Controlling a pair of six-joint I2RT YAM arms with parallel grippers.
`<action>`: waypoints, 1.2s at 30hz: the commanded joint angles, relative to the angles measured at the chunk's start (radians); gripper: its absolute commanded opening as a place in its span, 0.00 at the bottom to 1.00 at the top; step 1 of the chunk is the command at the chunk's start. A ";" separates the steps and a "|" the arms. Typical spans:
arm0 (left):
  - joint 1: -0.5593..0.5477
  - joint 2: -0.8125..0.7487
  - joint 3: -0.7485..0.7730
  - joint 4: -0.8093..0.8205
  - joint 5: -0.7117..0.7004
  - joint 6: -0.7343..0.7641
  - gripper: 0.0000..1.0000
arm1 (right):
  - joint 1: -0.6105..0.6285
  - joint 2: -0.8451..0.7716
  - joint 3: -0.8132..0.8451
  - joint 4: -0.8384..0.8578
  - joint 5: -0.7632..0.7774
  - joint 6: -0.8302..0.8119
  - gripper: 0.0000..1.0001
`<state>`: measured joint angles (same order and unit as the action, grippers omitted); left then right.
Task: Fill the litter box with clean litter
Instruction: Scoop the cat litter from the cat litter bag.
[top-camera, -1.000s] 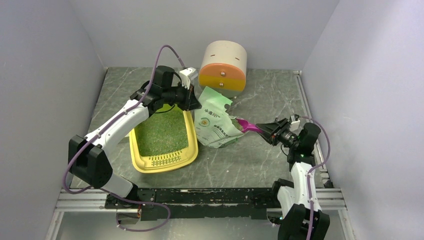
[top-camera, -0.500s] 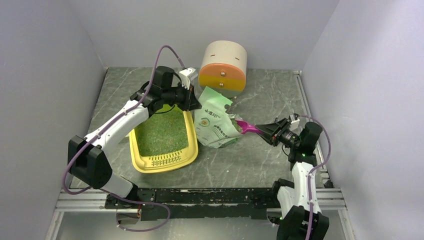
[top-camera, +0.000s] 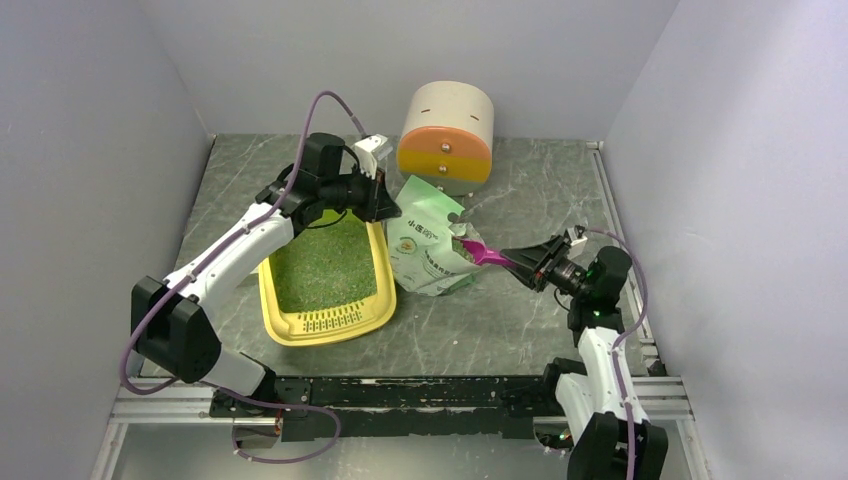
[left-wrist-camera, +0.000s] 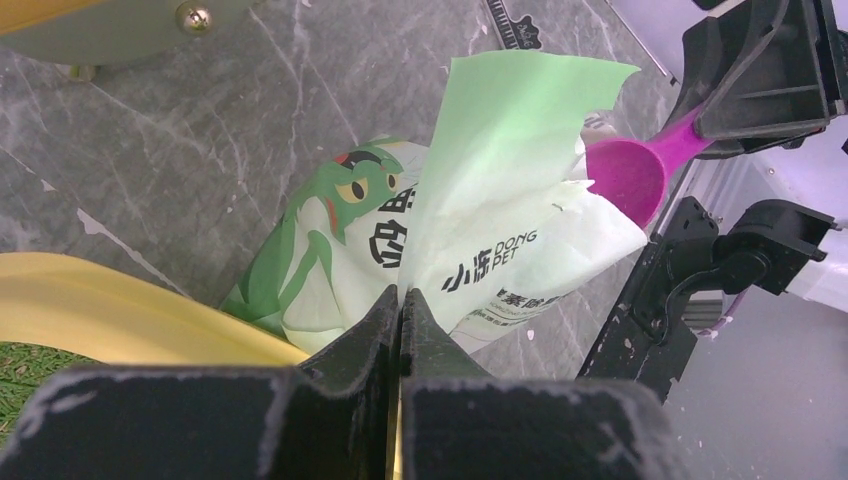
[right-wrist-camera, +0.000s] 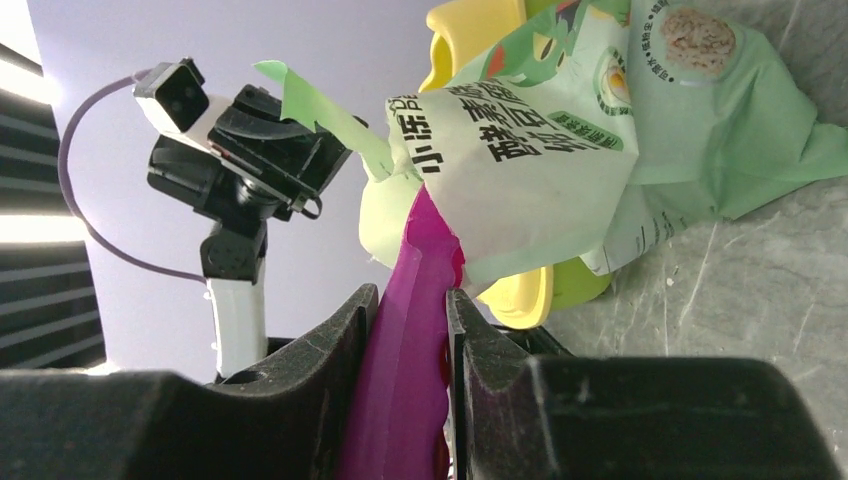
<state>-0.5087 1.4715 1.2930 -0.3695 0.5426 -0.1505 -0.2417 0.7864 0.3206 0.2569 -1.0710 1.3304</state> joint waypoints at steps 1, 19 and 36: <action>-0.002 -0.024 0.018 0.071 0.036 -0.028 0.05 | -0.011 -0.023 -0.005 -0.007 -0.001 -0.005 0.00; -0.002 -0.027 0.023 0.084 0.062 -0.042 0.05 | 0.106 0.023 -0.122 0.339 0.103 0.215 0.00; -0.002 -0.051 -0.009 0.097 0.025 -0.040 0.05 | 0.000 -0.037 -0.062 0.118 0.017 0.065 0.00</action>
<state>-0.5087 1.4715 1.2926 -0.3367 0.5659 -0.1905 -0.1730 0.8173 0.2035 0.5468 -0.9699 1.4921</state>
